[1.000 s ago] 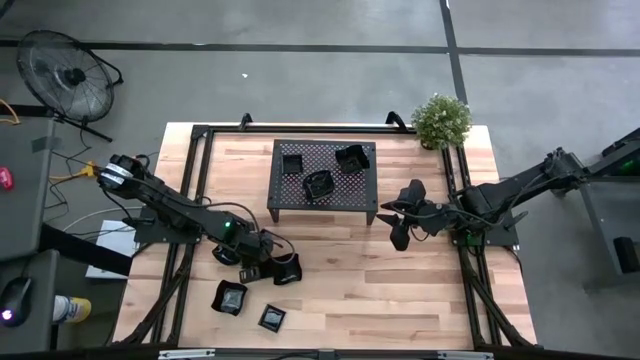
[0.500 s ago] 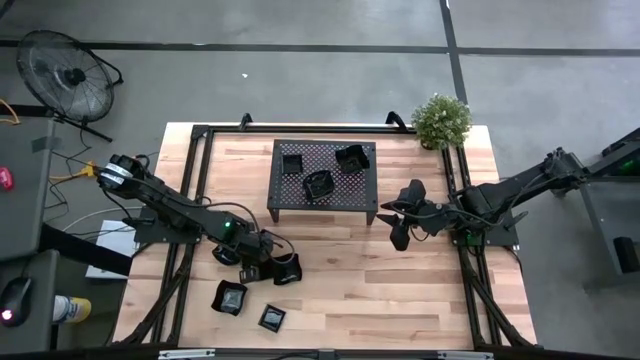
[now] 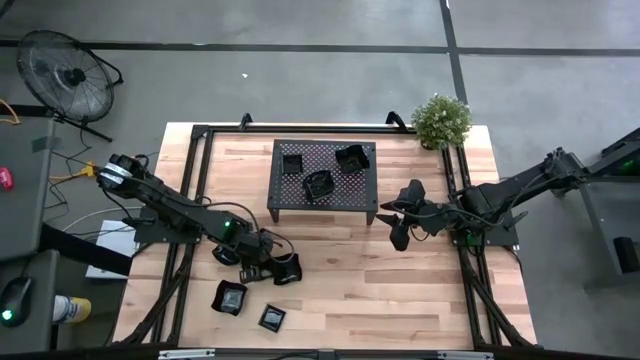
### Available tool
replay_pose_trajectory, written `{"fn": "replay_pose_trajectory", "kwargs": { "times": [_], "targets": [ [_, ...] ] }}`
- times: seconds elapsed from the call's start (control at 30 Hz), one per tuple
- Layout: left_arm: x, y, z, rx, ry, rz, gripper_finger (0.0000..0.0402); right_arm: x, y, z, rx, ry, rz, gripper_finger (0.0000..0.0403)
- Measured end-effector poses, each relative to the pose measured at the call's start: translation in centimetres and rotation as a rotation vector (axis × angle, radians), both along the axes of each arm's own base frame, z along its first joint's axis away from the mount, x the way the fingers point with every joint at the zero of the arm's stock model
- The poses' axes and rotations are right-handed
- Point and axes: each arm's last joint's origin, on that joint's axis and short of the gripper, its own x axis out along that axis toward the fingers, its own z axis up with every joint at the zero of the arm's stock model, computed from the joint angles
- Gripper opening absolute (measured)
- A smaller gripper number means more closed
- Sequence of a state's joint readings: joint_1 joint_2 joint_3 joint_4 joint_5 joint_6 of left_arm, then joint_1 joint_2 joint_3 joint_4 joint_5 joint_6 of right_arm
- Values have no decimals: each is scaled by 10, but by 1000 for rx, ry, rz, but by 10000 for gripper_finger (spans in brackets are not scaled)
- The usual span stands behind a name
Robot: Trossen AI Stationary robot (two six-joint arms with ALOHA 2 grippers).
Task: Pick & Place Mini shaped plates
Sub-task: Stack the black square plate on top of the black square plates on the shelf
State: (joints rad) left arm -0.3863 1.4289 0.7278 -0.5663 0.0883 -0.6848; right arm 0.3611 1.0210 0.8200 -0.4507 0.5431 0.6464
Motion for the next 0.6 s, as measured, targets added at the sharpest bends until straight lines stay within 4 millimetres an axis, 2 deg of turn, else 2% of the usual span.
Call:
{"fn": "replay_pose_trajectory", "kwargs": {
  "times": [0.3, 0.6],
  "targets": [
    [-4, 2, 21, 27, 68, 31, 0, 0, 1, 0, 14, 4, 18, 142],
    [-15, 7, 56, 35, 36, 102, 0, 0, 1, 0, 22, 7, 30, 142]
  ]
}}
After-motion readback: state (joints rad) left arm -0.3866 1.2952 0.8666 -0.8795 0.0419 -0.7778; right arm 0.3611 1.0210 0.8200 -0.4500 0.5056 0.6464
